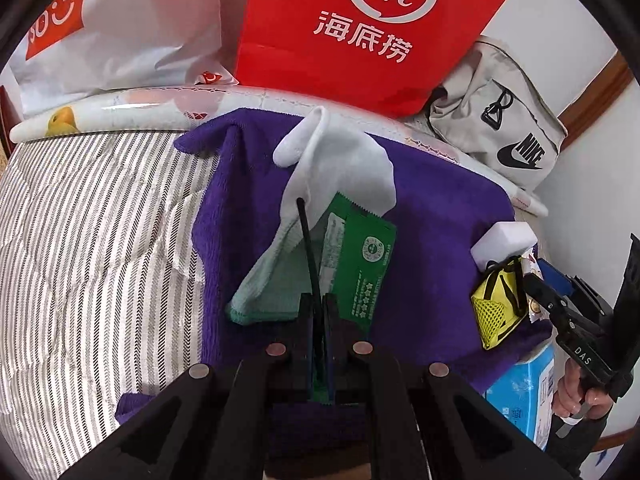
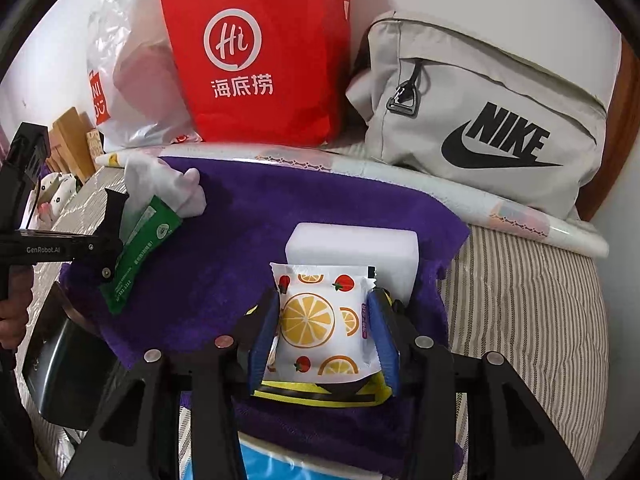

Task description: Organize soft objects

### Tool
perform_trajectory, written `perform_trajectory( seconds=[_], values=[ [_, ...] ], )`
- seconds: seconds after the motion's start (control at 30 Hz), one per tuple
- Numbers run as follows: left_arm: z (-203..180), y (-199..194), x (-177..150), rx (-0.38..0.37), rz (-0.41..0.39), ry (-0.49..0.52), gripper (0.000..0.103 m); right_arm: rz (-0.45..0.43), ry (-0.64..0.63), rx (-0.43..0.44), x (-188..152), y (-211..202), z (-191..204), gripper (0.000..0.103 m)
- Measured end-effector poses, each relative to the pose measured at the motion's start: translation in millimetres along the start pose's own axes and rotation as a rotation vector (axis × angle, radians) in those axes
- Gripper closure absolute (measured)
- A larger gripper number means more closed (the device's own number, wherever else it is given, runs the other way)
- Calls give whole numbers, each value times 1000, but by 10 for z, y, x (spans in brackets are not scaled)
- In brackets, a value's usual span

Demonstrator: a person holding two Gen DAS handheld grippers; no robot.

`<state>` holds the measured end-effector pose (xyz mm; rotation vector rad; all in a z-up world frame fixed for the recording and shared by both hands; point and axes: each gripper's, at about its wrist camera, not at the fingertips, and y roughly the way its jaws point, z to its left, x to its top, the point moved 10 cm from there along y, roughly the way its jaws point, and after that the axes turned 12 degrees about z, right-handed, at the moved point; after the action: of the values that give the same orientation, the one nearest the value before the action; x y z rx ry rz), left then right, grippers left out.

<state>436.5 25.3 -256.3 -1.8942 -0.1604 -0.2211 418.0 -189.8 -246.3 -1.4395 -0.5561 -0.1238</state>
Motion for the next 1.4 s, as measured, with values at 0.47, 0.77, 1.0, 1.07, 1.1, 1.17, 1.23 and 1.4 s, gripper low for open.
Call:
perform_trajectory(
  seconds=[0.47, 0.77, 1.0, 1.07, 1.1, 1.17, 1.23, 1.4],
  values=[
    [-11, -168, -208, 22, 0, 25, 69, -7, -25, 31, -28, -123, 84, 34],
    [63, -563, -579, 54, -45, 28, 69, -52, 1, 51, -167, -547, 196, 34],
    [31, -838, -1014, 59, -95, 39, 69, -91, -1, 83, -512, -957, 440, 34],
    [-23, -874, -1155, 31, -96, 53, 69, -91, -8, 88, -618, -1039, 517, 34],
    [-48, -897, -1223, 23, -102, 61, 69, -92, -12, 89, -673, -1076, 554, 34],
    [-63, -952, -1372, 46, -119, 69, 69, -95, -26, 97, -797, -1160, 644, 34],
    [-67, -984, -1501, 63, -129, 74, 69, -95, -43, 101, -915, -1228, 734, 34],
    [-39, -994, -1852, 66, -135, 68, 69, -92, -105, 69, -1254, -1345, 974, 34]
  ],
)
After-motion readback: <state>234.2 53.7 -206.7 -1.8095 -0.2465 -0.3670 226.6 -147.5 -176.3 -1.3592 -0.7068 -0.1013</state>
